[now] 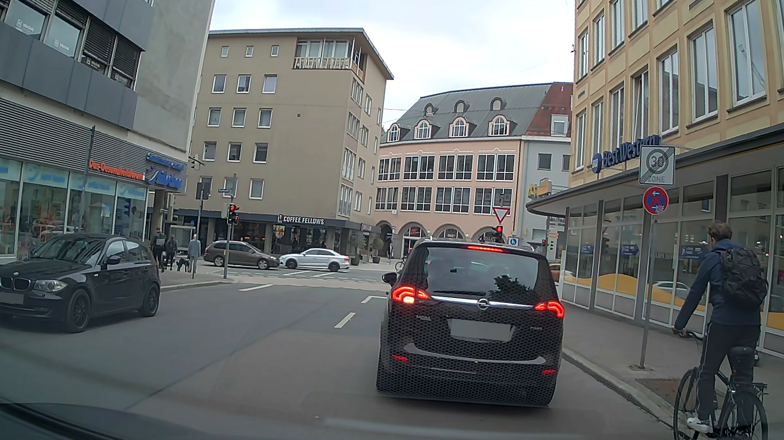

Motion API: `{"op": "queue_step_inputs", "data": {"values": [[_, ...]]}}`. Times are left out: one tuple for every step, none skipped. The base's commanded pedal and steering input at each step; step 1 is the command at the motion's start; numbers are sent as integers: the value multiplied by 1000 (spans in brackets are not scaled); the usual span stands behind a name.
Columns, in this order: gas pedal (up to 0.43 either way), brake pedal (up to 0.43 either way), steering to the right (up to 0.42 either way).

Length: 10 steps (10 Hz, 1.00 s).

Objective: Follow the waypoints while adhering to traffic rules and regulations

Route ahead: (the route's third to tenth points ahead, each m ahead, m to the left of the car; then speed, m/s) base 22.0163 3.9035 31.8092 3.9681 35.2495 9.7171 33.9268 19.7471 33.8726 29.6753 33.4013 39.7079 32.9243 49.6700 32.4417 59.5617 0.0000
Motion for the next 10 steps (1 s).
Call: {"op": "queue_step_inputs", "data": {"values": [[0, 201, -8], [0, 201, -8], [0, 201, -8], [0, 201, -8], [0, 195, -8], [0, 183, -8], [0, 159, -8], [0, 134, -9], [0, 116, -10], [0, 104, -11]]}}
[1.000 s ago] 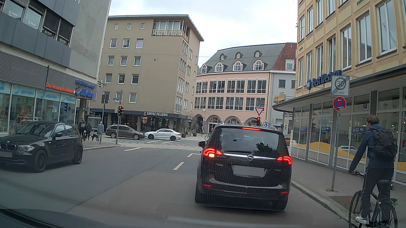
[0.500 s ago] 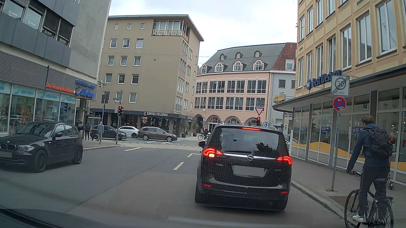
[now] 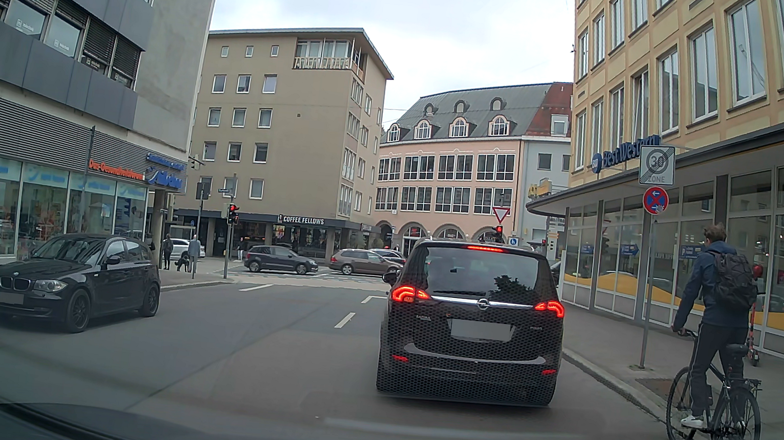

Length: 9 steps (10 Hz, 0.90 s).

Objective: Follow the waypoints while adhering to traffic rules and regulations

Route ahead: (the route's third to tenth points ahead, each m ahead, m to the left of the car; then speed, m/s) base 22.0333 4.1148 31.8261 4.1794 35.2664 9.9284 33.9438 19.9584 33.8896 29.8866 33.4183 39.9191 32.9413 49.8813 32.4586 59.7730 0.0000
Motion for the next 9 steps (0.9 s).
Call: {"op": "queue_step_inputs", "data": {"values": [[0, 85, -13], [0, 49, -15], [0, 43, -16], [0, 49, -16], [0, 49, -17], [0, 91, -22], [0, 128, -32], [0, 159, -35], [0, 171, -35]]}}
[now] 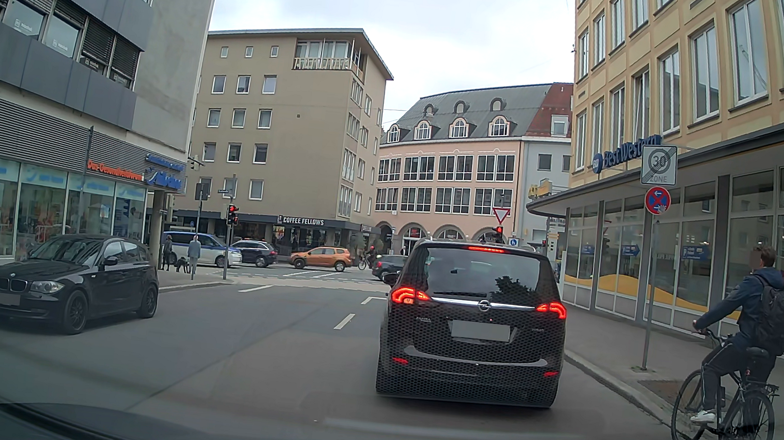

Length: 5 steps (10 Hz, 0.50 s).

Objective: Follow the waypoints while adhering to traffic rules and regulations

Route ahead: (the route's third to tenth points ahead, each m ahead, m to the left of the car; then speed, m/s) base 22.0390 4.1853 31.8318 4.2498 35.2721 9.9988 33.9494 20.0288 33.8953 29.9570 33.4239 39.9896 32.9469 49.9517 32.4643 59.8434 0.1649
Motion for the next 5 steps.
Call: {"op": "queue_step_inputs", "data": {"values": [[0, 183, -34], [0, 189, -34], [0, 189, -34], [0, 201, -34], [0, 207, -34]]}}
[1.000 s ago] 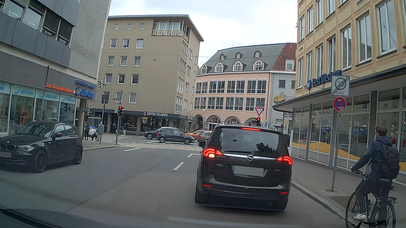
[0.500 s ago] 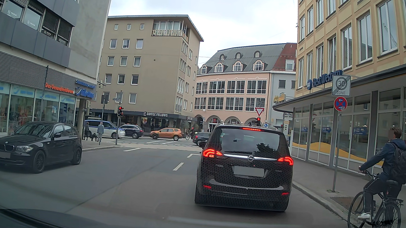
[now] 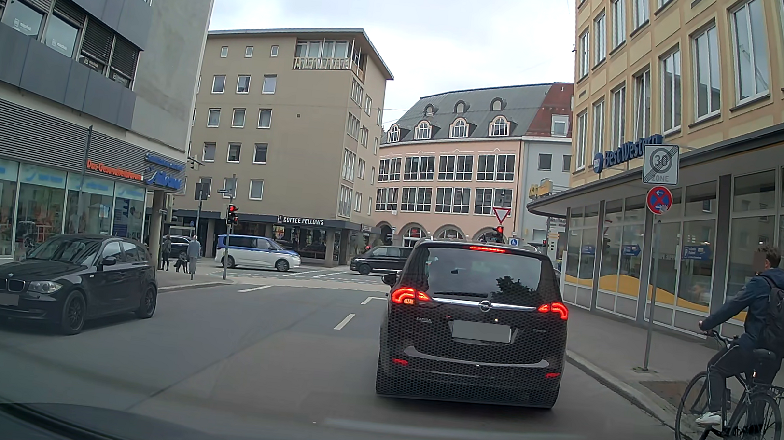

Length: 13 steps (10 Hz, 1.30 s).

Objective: Follow the waypoints while adhering to traffic rules and regulations

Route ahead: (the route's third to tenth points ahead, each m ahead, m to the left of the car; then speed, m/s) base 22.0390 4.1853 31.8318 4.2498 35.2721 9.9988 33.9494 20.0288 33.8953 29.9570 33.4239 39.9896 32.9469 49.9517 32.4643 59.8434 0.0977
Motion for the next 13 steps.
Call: {"op": "queue_step_inputs", "data": {"values": [[0, 226, -34], [0, 226, -34], [0, 232, -34], [0, 232, -34], [0, 232, -34], [0, 232, -34], [0, 238, -34], [0, 232, -34], [0, 238, -34], [0, 238, -34], [0, 232, -34], [0, 238, -34], [0, 238, -34]]}}
